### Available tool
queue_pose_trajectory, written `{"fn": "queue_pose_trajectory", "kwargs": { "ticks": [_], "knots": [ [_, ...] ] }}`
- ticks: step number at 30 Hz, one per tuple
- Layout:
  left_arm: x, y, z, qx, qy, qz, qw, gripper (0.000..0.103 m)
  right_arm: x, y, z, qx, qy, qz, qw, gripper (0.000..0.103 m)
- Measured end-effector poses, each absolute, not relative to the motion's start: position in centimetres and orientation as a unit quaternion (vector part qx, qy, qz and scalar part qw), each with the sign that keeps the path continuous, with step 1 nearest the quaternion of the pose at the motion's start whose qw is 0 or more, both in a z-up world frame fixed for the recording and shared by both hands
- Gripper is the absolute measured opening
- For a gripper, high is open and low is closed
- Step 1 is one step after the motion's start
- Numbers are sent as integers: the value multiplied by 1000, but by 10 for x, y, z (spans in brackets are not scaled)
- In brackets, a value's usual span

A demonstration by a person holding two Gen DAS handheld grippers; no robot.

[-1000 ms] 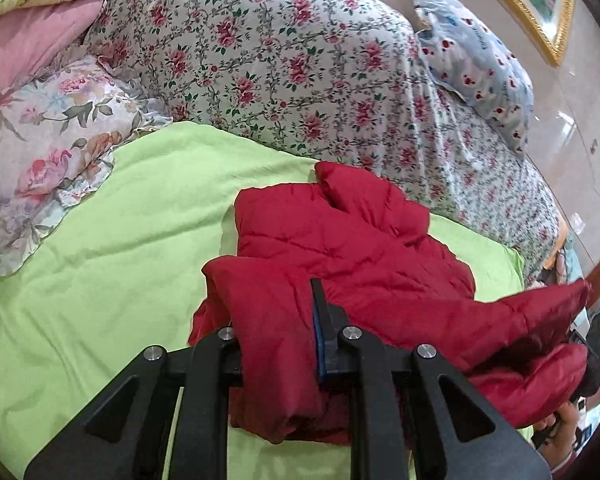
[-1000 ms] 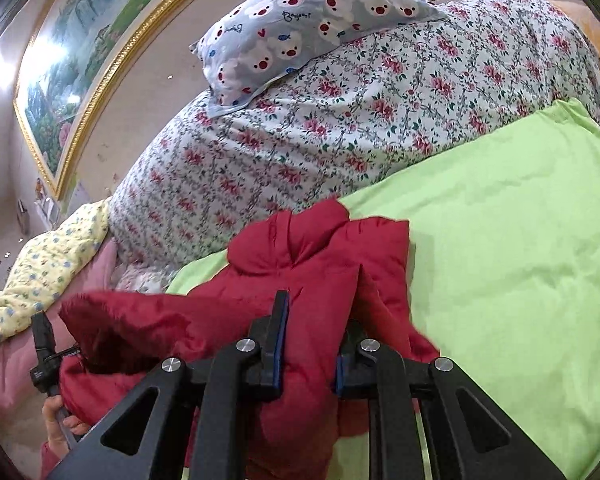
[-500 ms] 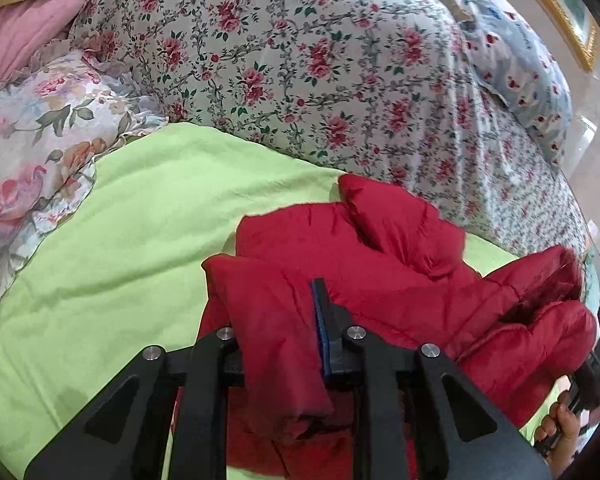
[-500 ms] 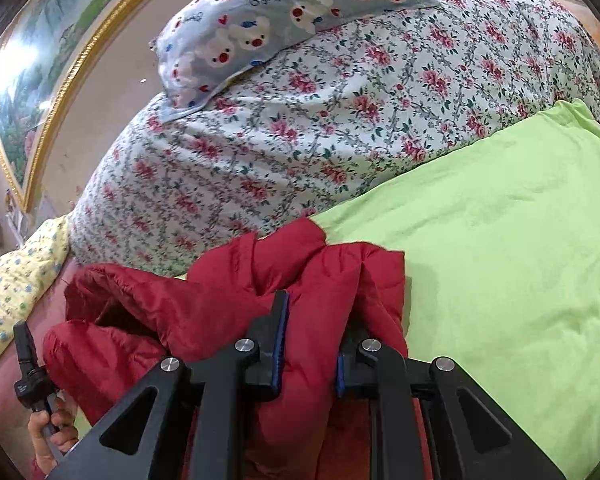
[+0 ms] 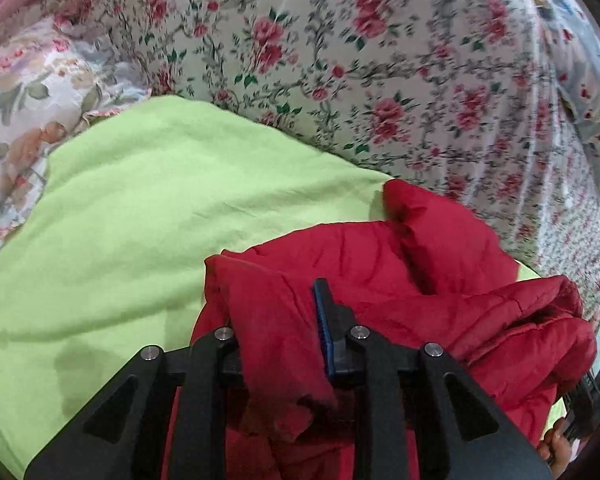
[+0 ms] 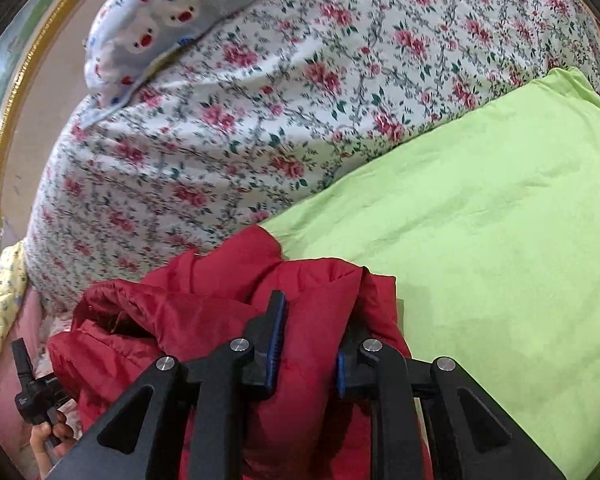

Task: Fold large clothes
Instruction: 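Carry the held hem over onto the collar with both grippers and release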

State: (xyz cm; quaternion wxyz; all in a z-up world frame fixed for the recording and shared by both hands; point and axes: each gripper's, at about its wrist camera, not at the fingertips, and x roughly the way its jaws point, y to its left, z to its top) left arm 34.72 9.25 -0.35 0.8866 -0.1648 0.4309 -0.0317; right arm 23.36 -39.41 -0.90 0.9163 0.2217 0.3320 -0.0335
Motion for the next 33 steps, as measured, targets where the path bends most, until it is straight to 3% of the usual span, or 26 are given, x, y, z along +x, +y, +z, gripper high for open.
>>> {"fn": "queue_pose_trajectory", "kwargs": {
  "ticks": [14,18,20,22,33],
  "knots": [
    [380,85,-26,-165,437,-23,884,26,283,-399,-48,215,359,-67,906,19],
    [357,89,-10,-153,427,-32,891,40,287,-399,-51,210,364,-68,905,19],
    [339,90,1,-141,410,-26,901,60,287,-400,-51,209,364,-66,905,19],
    [313,91,14,-130,386,-26,913,65,287,-400,-52,211,363,-65,905,19],
    [245,28,6,-76,398,-131,905,65,288,-396,-50,193,363,-73,909,21]
  ]
}}
